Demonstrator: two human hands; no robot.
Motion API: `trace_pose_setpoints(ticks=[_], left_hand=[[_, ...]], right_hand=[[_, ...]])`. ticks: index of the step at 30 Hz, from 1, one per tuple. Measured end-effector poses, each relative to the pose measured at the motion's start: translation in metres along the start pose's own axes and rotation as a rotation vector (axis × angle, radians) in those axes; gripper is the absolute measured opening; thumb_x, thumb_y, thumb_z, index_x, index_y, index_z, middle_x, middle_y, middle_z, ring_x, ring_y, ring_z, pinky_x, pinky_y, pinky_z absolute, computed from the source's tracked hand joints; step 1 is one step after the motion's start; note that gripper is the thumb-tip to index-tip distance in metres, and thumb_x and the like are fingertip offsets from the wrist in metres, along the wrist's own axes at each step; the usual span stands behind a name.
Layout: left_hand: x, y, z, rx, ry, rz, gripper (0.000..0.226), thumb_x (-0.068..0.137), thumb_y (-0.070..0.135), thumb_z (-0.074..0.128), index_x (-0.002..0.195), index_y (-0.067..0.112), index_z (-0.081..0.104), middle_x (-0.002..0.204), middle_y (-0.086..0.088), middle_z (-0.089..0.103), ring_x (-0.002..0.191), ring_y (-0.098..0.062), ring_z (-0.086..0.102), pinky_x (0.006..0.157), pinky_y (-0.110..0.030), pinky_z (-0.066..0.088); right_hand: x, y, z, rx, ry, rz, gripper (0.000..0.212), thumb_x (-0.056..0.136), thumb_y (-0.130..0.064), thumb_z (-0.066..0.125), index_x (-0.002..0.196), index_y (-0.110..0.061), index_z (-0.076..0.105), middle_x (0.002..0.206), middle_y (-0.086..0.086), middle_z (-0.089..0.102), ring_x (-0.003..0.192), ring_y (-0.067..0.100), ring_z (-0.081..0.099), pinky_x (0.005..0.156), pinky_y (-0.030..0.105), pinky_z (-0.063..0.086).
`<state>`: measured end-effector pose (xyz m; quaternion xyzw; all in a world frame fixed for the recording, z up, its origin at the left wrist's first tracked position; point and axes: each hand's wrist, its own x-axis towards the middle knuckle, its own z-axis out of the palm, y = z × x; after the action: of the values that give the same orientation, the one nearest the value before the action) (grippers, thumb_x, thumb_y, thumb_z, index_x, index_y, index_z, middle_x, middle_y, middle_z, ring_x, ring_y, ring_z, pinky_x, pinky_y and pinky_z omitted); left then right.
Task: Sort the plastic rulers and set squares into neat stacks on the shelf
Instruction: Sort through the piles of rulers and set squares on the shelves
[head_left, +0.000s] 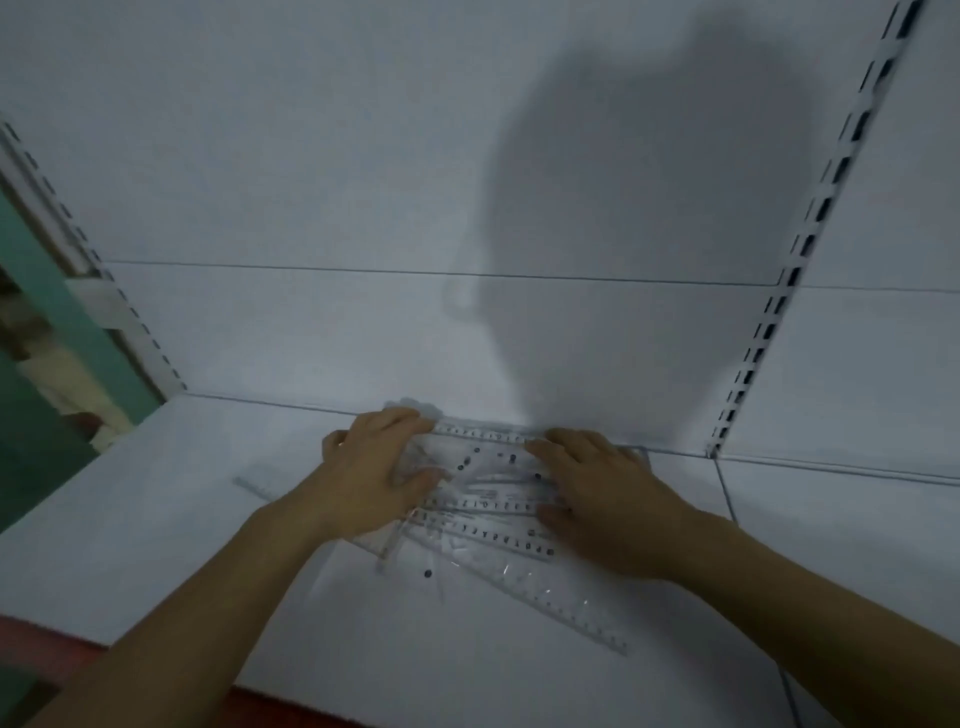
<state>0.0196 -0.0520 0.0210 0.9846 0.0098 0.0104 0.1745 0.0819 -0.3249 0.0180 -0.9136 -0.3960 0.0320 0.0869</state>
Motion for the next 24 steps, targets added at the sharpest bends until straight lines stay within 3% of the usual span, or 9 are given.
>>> trace_pose_setpoints(ticks=[4,7,12,15,17,19,21,24], left_hand=[[0.021,-0.013,0.004,-0.044,-0.046,0.227,0.084,0.071,0.084,0.040,0.144,0.041,0.041,0.143,0.030,0.030,0.137,0.000,0.027,0.117,-0.043,0.024],[0.036,-0.018,0.017,-0.004,-0.032,0.321,0.075,0.075,0.081,0.038,0.138,0.042,0.049,0.134,0.025,0.041,0.128,-0.005,0.035,0.105,-0.038,0.031],[0.050,-0.027,0.032,-0.098,0.150,0.402,0.044,0.091,0.055,0.041,0.120,0.035,0.067,0.114,0.018,0.056,0.107,-0.011,0.047,0.089,-0.044,0.047],[0.050,-0.026,0.034,-0.150,0.193,0.385,0.039,0.090,0.049,0.046,0.118,0.030,0.067,0.109,0.015,0.056,0.103,-0.012,0.048,0.088,-0.046,0.048],[0.049,-0.023,0.034,-0.179,0.201,0.382,0.037,0.090,0.044,0.051,0.120,0.028,0.066,0.107,0.016,0.055,0.103,-0.012,0.049,0.090,-0.046,0.047],[0.048,-0.021,0.032,-0.211,0.210,0.388,0.038,0.089,0.040,0.054,0.123,0.026,0.065,0.108,0.018,0.052,0.106,-0.012,0.050,0.092,-0.045,0.046],[0.049,-0.020,0.030,-0.266,0.243,0.402,0.035,0.090,0.034,0.061,0.124,0.025,0.065,0.107,0.015,0.053,0.106,-0.012,0.051,0.095,-0.041,0.045],[0.050,-0.019,0.023,-0.382,0.308,0.397,0.031,0.089,0.020,0.072,0.119,0.022,0.068,0.099,0.010,0.057,0.092,0.001,0.052,0.087,-0.011,0.040]], right_hand=[[0.018,-0.014,0.010,-0.029,0.053,0.091,0.042,0.101,-0.040,0.045,0.141,-0.026,0.047,0.138,0.002,0.050,0.123,0.029,0.048,0.098,0.048,0.048],[0.019,-0.017,0.018,-0.002,0.151,0.135,0.038,0.096,-0.039,0.055,0.132,-0.028,0.061,0.122,0.001,0.060,0.108,0.028,0.055,0.084,0.046,0.054],[0.012,-0.026,0.025,0.026,0.256,0.195,0.035,0.097,-0.036,0.056,0.128,-0.024,0.068,0.129,0.003,0.065,0.114,0.030,0.059,0.094,0.044,0.052],[0.014,-0.031,0.026,0.060,0.347,0.198,0.041,0.102,-0.037,0.044,0.129,-0.019,0.068,0.130,0.004,0.066,0.117,0.026,0.061,0.102,0.031,0.046],[0.017,-0.032,0.024,0.094,0.443,0.170,0.035,0.102,-0.027,0.050,0.128,-0.013,0.069,0.126,0.007,0.067,0.114,0.023,0.061,0.102,0.020,0.039],[0.019,-0.031,0.026,0.061,0.573,0.130,0.029,0.097,-0.013,0.060,0.125,-0.009,0.070,0.123,0.009,0.067,0.113,0.021,0.058,0.100,0.018,0.036],[0.019,-0.029,0.033,-0.006,0.668,0.113,0.029,0.096,-0.011,0.061,0.124,-0.010,0.070,0.123,0.011,0.066,0.113,0.024,0.057,0.099,0.028,0.041],[0.017,-0.028,0.039,-0.040,0.767,0.131,0.030,0.101,-0.020,0.053,0.124,-0.012,0.070,0.115,0.012,0.064,0.105,0.030,0.059,0.086,0.043,0.050]])
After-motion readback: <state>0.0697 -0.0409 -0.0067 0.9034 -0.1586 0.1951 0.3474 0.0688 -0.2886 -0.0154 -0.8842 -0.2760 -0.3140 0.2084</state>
